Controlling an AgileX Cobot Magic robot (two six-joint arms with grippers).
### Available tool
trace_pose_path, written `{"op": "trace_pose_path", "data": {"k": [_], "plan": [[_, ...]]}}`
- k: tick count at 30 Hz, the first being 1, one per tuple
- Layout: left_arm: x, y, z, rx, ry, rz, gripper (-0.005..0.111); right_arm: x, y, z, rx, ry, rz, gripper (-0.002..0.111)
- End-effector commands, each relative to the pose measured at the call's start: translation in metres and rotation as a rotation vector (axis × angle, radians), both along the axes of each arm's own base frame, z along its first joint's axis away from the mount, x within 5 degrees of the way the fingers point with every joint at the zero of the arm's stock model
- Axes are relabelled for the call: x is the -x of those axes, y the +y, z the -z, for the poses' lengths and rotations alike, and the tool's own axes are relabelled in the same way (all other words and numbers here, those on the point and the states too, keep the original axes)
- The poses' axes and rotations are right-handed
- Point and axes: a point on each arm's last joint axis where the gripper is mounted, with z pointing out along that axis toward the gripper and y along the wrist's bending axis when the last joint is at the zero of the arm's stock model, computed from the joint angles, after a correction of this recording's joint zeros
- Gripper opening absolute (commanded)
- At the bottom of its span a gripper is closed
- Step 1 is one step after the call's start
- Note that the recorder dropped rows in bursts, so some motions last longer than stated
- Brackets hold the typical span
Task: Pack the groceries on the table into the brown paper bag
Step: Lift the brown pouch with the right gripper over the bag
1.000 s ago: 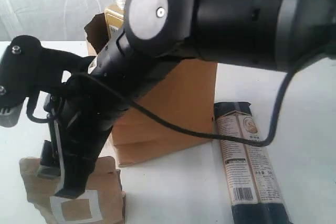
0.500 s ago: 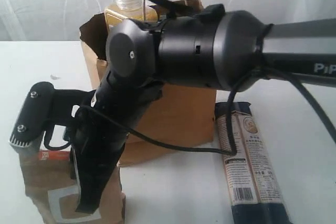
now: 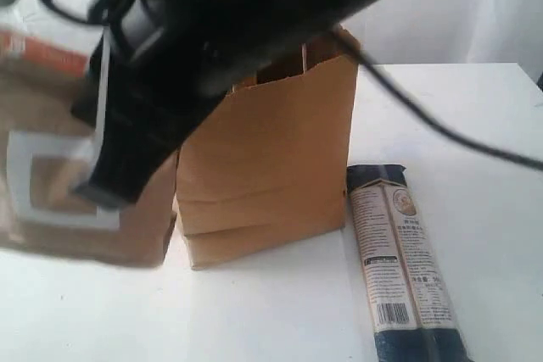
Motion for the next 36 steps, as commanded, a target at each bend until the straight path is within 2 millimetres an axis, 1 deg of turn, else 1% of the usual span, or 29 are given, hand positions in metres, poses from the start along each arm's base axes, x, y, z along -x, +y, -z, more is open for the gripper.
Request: {"op": "trace_pose_path", "data": {"k": [1,3,8,10,14,19,23,29,32,36], "plan": [[0.000,-0.001,0.001,0.016,0.008,0.004,0.000,0.007,-0.036,-0.056,-0.188,-0.139,0.170,0.000],[0.000,-0.001,0.001,0.016,0.008,0.004,0.000,0.009,-0.054,-0.071,-0.220,-0.182,0.263,0.000],[0.000,-0.001,0.001,0.016,0.008,0.004,0.000,0.009,-0.094,-0.099,-0.312,-0.297,0.513,0.000],[0.000,-0.001,0.001,0.016,0.008,0.004,0.000,0.009,-0.106,-0.106,-0.353,-0.326,0.584,0.000],[0.000,-0.001,0.001,0.016,0.008,0.004,0.000,0.011,-0.120,-0.117,-0.377,-0.415,0.640,0.000],[0.000,-0.001,0.001,0.016,0.008,0.004,0.000,0.008,-0.128,-0.122,-0.403,-0.464,0.722,0.000],[0.000,-0.001,0.001,0.016,0.008,0.004,0.000,0.002,-0.131,-0.122,-0.379,-0.517,0.793,0.000],[0.000,-0.001,0.001,0.016,0.008,0.004,0.000,-0.009,-0.117,-0.112,-0.324,-0.525,0.793,0.000],[0.000,-0.001,0.001,0.016,0.008,0.004,0.000,-0.018,-0.108,-0.106,-0.297,-0.524,0.793,0.000],[0.000,-0.001,0.001,0.016,0.008,0.004,0.000,-0.035,-0.102,-0.099,-0.348,-0.477,0.829,0.000]]}}
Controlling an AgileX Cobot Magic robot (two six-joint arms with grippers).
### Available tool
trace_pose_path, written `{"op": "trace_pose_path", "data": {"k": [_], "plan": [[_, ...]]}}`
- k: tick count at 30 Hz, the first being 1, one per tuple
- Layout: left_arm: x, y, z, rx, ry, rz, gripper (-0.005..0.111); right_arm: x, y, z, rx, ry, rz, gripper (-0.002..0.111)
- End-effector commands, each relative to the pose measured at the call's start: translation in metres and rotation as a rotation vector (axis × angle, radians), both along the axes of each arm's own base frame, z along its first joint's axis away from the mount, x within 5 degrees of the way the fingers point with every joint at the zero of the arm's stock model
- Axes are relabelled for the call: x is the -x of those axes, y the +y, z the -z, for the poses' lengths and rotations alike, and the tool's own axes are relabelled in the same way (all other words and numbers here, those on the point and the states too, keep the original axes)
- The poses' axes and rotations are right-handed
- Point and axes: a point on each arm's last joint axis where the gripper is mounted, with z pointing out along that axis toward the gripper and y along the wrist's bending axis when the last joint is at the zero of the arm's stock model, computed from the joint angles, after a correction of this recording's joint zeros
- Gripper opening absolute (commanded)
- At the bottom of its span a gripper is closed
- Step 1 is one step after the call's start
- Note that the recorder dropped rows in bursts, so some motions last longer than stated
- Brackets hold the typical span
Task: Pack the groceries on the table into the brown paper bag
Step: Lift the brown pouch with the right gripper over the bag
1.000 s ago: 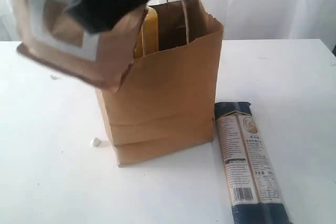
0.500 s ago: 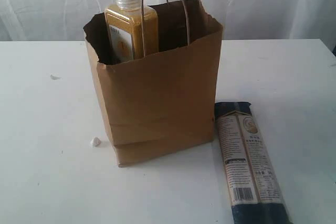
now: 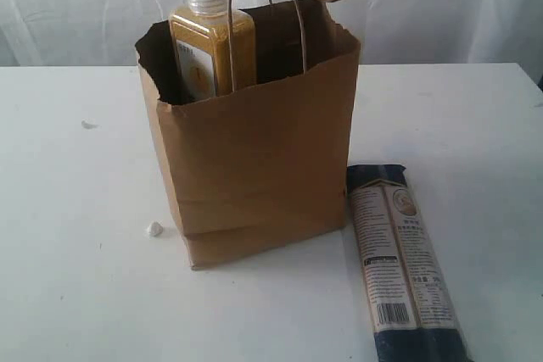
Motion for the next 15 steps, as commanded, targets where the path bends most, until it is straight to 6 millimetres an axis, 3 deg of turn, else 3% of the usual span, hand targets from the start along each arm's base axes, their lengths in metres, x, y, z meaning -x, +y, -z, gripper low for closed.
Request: {"op": "trace_pose_path", "data": {"k": [1,15], "plan": [[0.000,-0.001,0.001,0.016,0.008,0.004,0.000,-0.015,0.001,-0.004,-0.097,-0.035,0.009,0.000],[0.000,-0.001,0.001,0.016,0.008,0.004,0.000,-0.056,0.020,0.026,-0.143,0.073,0.000,0.000]]}}
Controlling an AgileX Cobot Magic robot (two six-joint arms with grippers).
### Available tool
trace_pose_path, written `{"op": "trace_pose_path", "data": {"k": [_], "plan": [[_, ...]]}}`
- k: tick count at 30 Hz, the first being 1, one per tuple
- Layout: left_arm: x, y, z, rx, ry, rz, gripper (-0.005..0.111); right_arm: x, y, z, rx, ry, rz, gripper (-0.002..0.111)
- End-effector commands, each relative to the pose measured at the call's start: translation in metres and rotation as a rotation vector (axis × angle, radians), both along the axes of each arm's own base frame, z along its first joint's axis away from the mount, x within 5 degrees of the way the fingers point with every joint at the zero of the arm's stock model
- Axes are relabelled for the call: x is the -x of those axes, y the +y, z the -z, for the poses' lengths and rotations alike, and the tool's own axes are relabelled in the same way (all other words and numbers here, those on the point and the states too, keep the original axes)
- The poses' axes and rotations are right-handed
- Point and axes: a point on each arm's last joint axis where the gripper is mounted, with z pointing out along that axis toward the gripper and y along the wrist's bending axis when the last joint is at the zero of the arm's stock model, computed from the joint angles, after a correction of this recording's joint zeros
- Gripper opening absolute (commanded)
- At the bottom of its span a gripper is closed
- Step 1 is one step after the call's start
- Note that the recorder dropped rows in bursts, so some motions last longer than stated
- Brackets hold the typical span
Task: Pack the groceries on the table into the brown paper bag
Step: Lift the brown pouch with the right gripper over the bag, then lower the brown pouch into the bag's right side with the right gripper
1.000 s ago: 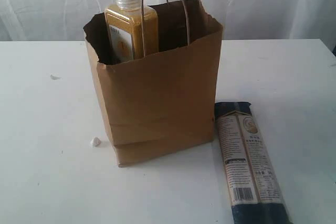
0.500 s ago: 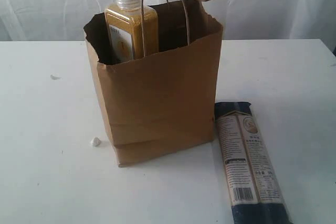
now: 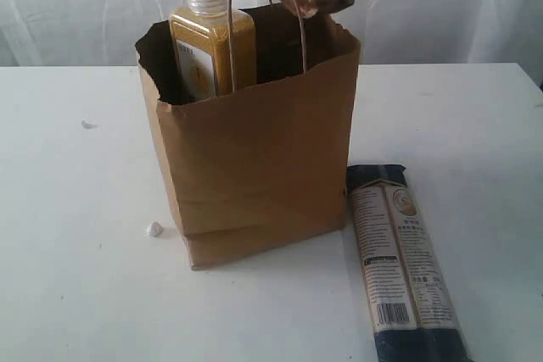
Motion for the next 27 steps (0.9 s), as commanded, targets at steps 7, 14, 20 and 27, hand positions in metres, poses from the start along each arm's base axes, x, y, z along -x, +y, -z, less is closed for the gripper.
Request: {"op": "trace_pose_path", "data": {"k": [7,14,20,27], "plan": [[0.000,-0.001,0.001,0.016,0.008,0.004,0.000,-0.008,0.003,0.010,-0.009,0.073,0.033,0.000],[0.000,-0.001,0.001,0.016,0.008,0.004,0.000,-0.006,0.001,0.017,-0.035,0.170,0.062,0.000],[0.000,-0.001,0.001,0.016,0.008,0.004,0.000,-0.006,0.002,0.023,-0.026,0.222,0.068,0.000],[0.000,-0.001,0.001,0.016,0.008,0.004,0.000,-0.014,0.010,0.032,0.003,0.231,0.062,0.000]]}}
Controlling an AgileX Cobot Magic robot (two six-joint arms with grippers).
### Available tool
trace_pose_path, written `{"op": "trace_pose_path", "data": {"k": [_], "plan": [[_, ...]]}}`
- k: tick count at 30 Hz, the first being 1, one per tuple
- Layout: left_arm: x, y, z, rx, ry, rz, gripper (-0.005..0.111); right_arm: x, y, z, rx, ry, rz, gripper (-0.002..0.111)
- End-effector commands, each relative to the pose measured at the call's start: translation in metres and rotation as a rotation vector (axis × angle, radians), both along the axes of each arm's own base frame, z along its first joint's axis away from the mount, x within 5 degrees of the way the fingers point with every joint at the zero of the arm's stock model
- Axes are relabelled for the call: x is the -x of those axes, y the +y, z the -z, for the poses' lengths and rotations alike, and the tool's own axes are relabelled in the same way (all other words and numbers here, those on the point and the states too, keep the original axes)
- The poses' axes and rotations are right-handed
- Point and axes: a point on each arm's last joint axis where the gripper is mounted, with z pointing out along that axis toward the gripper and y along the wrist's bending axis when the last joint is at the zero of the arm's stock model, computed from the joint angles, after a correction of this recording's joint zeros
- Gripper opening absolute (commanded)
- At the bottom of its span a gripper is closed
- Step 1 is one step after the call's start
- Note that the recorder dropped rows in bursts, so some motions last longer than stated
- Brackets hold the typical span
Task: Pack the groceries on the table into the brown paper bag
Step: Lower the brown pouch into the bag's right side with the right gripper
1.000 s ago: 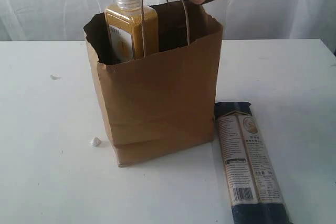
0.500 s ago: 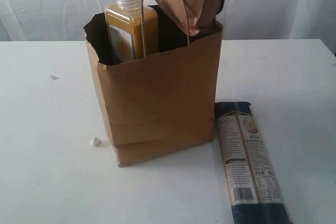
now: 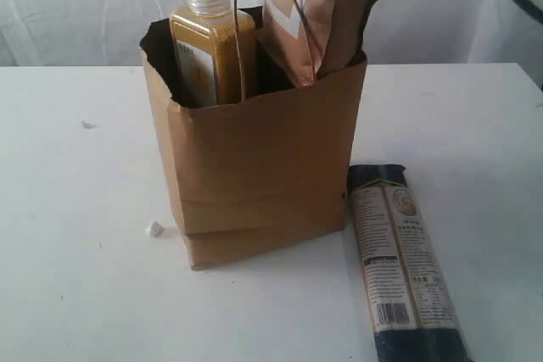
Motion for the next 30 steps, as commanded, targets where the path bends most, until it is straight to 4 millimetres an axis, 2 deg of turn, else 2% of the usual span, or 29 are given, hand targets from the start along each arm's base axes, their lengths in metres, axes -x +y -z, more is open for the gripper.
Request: {"op": "trace_pose_path", "data": {"k": [1,7,12,17,22,25,30], "plan": [[0.000,-0.001,0.001,0.016,0.008,0.004,0.000,-0.007,0.003,0.000,0.016,-0.033,-0.010,0.000],[0.000,-0.001,0.001,0.016,0.008,0.004,0.000,-0.026,0.003,0.017,0.041,0.020,0.030,0.000],[0.000,-0.001,0.001,0.016,0.008,0.004,0.000,-0.039,0.003,0.024,-0.001,0.090,0.051,0.000],[0.000,-0.001,0.001,0.016,0.008,0.004,0.000,-0.044,0.009,0.027,-0.004,0.135,0.015,0.000],[0.000,-0.001,0.001,0.016,0.008,0.004,0.000,-0.049,0.012,0.041,0.057,0.191,0.031,0.001],[0.000,-0.001,0.001,0.016,0.008,0.004,0.000,-0.049,0.012,0.042,0.082,0.193,0.020,0.013],[0.000,-0.001,0.001,0.016,0.008,0.004,0.000,-0.048,0.011,0.042,0.084,0.199,0.021,0.054]]}}
